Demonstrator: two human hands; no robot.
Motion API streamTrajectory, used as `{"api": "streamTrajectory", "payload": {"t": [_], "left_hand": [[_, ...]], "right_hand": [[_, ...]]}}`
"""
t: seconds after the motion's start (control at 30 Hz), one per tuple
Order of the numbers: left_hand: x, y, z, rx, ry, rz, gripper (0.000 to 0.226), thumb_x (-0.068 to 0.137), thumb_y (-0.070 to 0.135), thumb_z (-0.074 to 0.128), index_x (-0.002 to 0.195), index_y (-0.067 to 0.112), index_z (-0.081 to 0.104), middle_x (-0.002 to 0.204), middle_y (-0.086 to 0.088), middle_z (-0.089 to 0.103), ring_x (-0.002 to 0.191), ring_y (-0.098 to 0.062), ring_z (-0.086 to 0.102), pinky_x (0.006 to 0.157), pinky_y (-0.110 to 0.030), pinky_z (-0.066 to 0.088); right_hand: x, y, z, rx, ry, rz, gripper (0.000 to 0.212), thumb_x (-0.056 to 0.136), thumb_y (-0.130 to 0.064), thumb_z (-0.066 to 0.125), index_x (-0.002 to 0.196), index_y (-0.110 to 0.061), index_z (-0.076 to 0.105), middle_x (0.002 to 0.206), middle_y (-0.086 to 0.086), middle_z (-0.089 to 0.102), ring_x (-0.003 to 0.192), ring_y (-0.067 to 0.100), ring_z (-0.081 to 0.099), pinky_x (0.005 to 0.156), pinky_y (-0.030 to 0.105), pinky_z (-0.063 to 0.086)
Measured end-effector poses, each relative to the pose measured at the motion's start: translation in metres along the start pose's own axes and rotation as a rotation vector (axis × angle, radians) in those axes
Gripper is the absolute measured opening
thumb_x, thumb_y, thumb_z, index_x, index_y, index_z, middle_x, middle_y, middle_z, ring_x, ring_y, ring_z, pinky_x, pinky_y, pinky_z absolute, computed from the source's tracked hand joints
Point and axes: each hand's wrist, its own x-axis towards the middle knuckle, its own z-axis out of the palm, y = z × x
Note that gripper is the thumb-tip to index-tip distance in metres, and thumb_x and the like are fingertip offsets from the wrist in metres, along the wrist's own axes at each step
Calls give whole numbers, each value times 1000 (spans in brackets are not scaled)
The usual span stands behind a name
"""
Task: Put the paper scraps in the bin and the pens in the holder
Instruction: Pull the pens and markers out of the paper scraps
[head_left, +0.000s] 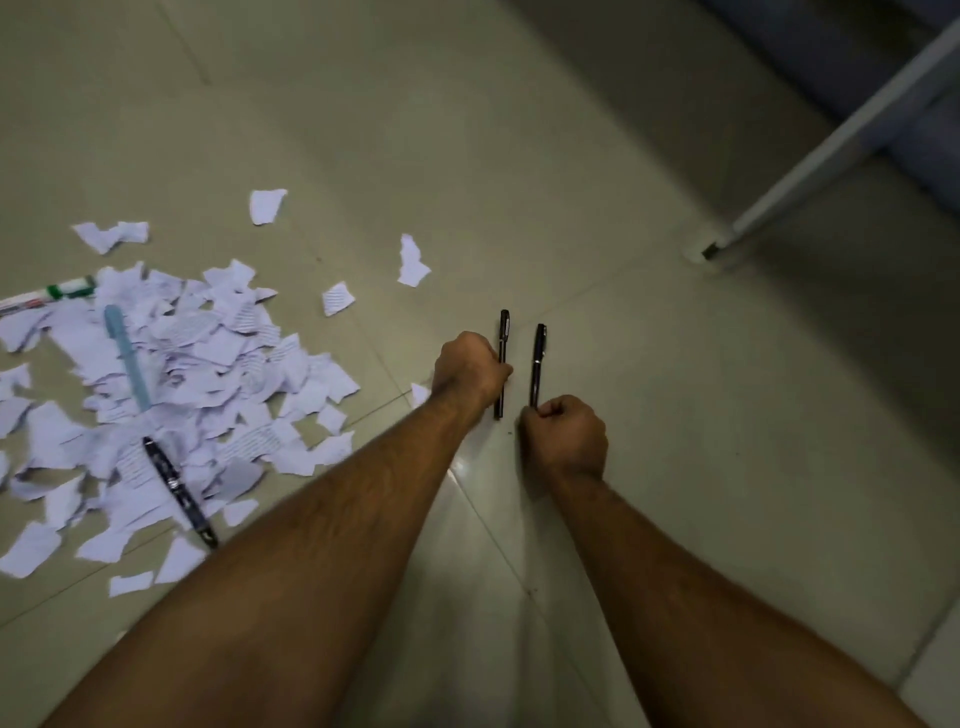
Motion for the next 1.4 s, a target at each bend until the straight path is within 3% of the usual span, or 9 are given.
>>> {"api": "streamTrajectory", "payload": {"t": [0.2, 0.3, 0.47, 0.63, 0.77, 0.87, 1.03, 1.27, 1.4], "left_hand": [[-6, 6, 19, 82, 43, 52, 32, 78, 40, 75, 84, 10, 72, 87, -8, 73, 83, -27, 68, 67, -28, 51], [-7, -1, 3, 19, 128, 82, 32, 85, 40, 65, 85, 10, 74, 88, -7, 74, 84, -27, 67, 69, -24, 44], [-11, -34, -44, -55, 262, 50, 25, 85, 31, 61, 82, 11, 75, 86, -6, 74, 81, -27, 67, 71, -25, 46], [-33, -93, -106, -138, 446, -75, 26, 85, 30, 61, 83, 9, 75, 84, -7, 75, 82, -26, 67, 73, -28, 49], [-65, -137, -153, -195, 621, -220, 16, 85, 28, 64, 92, 14, 66, 85, 2, 66, 77, -19, 57, 67, -23, 36], [-87, -179, -176, -157, 715, -383, 21, 85, 30, 62, 96, 13, 62, 97, -6, 69, 87, -28, 62, 70, -26, 41], [-105, -228, -193, -72, 594, -535, 44, 87, 41, 63, 122, 14, 60, 121, -12, 66, 109, -35, 63, 82, -33, 49], [-91, -234, -196, -288, 545, -468, 27, 87, 35, 64, 84, 9, 70, 82, -9, 72, 71, -27, 64, 59, -28, 49], [-83, -229, -188, -204, 418, -439, 26, 78, 35, 75, 86, 11, 72, 81, -6, 71, 71, -26, 68, 68, -35, 61]], "right_hand": [[-6, -1, 1, 91, 32, 17, 22, 81, -38, 68, 82, -17, 59, 72, -6, 60, 68, 18, 58, 57, 23, 40], [-17, -12, 7, 166, 61, -40, 16, 80, -33, 66, 80, -19, 58, 71, -4, 63, 68, 19, 61, 61, 27, 48], [-37, -65, 33, 234, 8, -170, 7, 81, -25, 63, 85, -19, 64, 76, -4, 66, 76, 20, 62, 66, 27, 46], [-79, -111, 76, 209, -165, -224, 10, 82, -28, 62, 88, -21, 65, 83, -2, 71, 85, 25, 66, 71, 27, 46], [-128, -138, 119, 153, -328, -406, 11, 81, -33, 63, 89, -25, 66, 85, -2, 73, 86, 23, 67, 72, 26, 46], [-162, -153, 147, 81, -444, -543, 10, 82, -31, 63, 90, -26, 66, 83, -4, 71, 85, 22, 66, 72, 27, 47], [-186, -171, 173, -22, -478, -696, 14, 85, -33, 61, 94, -24, 67, 82, -2, 72, 83, 23, 66, 67, 27, 45], [-178, -206, 200, -198, -440, -823, 20, 89, -29, 58, 96, -16, 73, 96, 8, 73, 90, 31, 67, 73, 30, 51], [-172, -217, 222, -240, -486, -761, 27, 85, -37, 64, 101, -16, 70, 100, 7, 72, 94, 30, 67, 79, 34, 55]]}}
